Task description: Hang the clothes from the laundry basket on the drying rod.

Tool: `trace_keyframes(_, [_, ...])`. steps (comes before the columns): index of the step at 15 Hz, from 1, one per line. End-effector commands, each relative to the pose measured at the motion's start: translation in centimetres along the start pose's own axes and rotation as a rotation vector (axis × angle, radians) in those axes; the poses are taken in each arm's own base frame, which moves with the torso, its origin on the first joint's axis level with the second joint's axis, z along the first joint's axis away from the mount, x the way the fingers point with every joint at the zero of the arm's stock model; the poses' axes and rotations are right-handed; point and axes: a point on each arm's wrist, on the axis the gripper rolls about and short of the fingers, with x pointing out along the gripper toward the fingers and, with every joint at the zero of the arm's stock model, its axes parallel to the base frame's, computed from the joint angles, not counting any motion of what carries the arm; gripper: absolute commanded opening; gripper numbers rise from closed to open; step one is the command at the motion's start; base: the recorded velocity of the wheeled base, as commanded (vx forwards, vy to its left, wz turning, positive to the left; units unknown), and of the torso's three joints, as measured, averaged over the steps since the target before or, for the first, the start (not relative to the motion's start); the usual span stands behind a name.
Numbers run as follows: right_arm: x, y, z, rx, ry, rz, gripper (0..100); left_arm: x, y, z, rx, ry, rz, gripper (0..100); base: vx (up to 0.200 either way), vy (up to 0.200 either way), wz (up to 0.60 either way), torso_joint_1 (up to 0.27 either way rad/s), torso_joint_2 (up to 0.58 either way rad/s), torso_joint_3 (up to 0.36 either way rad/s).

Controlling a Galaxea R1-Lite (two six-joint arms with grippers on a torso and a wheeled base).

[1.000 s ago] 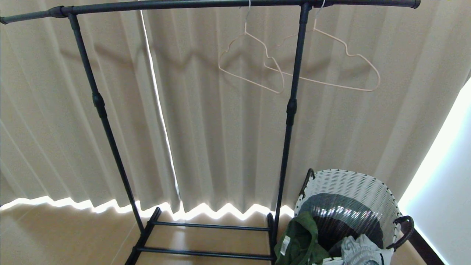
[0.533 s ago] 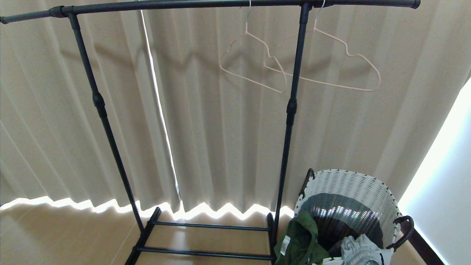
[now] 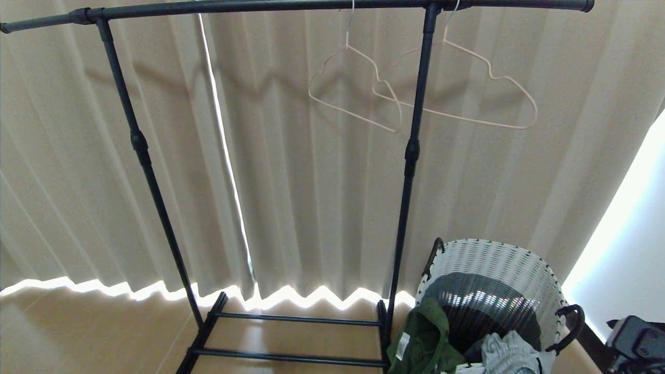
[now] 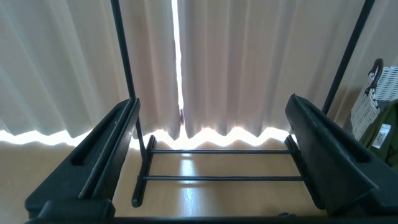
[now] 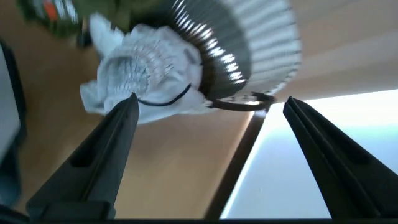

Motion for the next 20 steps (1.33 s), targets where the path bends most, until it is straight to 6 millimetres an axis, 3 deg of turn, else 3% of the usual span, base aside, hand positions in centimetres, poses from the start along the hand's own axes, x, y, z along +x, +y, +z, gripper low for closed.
trace_keyframes(1, [5.1, 0.5, -0.5, -0.072, 0.174, 0.169, 100, 0.0, 0.0, 0.0, 0.0, 0.0, 0.0, 100, 0.0, 0.0, 0.0, 0.0, 0.0, 0.0])
trace_keyframes(6, [8.5, 1.3, -0.8, -0.097, 0.249, 0.263, 100, 0.0, 0.0, 0.0, 0.0, 0.0, 0.0, 100, 0.0, 0.0, 0.0, 0.0, 0.0, 0.0])
trace_keyframes(12, [13.0, 1.0, -0.5, -0.096, 0.19, 0.203, 100, 0.0, 0.0, 0.0, -0.009, 0.0, 0.019, 100, 0.0, 0.0, 0.0, 0.0, 0.0, 0.0])
trace_keyframes(17, [14.0, 0.7, -0.3, -0.096, 0.156, 0.141, 100, 0.0, 0.0, 0.0, -0.009, 0.0, 0.02, 100, 0.0, 0.0, 0.0, 0.0, 0.0, 0.0])
trace_keyframes(18, [14.1, 0.5, -0.1, -0.094, 0.148, 0.134, 0, 0.0, 0.0, 0.0, -0.009, 0.0, 0.022, 100, 0.0, 0.0, 0.0, 0.0, 0.0, 0.0])
trace_keyframes(20, [14.1, 0.4, 0.0, -0.095, 0.144, 0.127, 0, 0.0, 0.0, 0.0, -0.009, 0.0, 0.022, 100, 0.0, 0.0, 0.0, 0.0, 0.0, 0.0])
